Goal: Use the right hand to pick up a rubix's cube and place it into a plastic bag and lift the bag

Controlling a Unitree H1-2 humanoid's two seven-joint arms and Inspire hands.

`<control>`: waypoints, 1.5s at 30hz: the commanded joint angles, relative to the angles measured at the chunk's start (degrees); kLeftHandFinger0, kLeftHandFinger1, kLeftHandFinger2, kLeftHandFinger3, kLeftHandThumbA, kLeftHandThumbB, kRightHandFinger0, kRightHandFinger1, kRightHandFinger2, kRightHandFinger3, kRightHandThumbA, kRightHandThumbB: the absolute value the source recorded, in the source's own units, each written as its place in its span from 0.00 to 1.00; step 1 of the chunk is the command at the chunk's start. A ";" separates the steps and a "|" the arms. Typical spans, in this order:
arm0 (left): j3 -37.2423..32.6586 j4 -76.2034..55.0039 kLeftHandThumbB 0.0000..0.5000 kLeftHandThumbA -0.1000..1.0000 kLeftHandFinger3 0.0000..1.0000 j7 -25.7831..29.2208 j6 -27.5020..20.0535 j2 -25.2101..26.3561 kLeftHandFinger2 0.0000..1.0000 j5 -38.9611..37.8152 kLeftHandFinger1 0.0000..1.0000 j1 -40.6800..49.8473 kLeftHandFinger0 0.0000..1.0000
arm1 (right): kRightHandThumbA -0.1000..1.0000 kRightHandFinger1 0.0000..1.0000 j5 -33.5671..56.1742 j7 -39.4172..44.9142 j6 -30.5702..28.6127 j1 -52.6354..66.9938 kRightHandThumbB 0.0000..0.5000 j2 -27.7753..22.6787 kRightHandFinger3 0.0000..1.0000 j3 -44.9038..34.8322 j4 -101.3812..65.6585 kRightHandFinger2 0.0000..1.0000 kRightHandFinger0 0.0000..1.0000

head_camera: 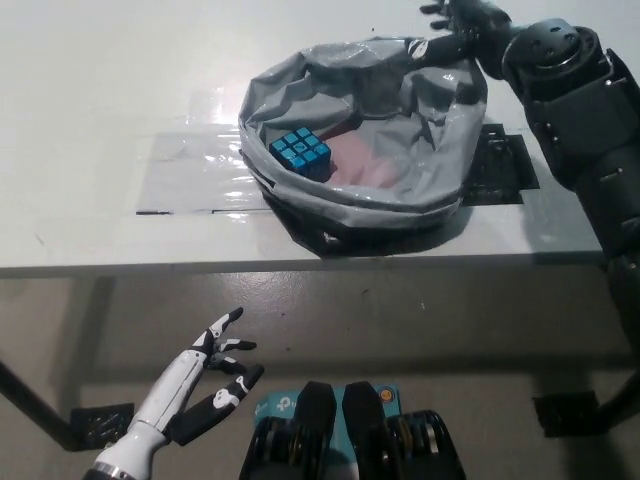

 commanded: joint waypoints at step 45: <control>4.72 1.19 0.50 1.00 1.00 0.08 0.96 -0.16 1.00 -6.44 1.00 -11.92 1.00 | 1.00 1.00 6.80 -1.38 -8.71 28.60 0.98 -14.70 1.00 -33.22 -113.34 1.00 1.00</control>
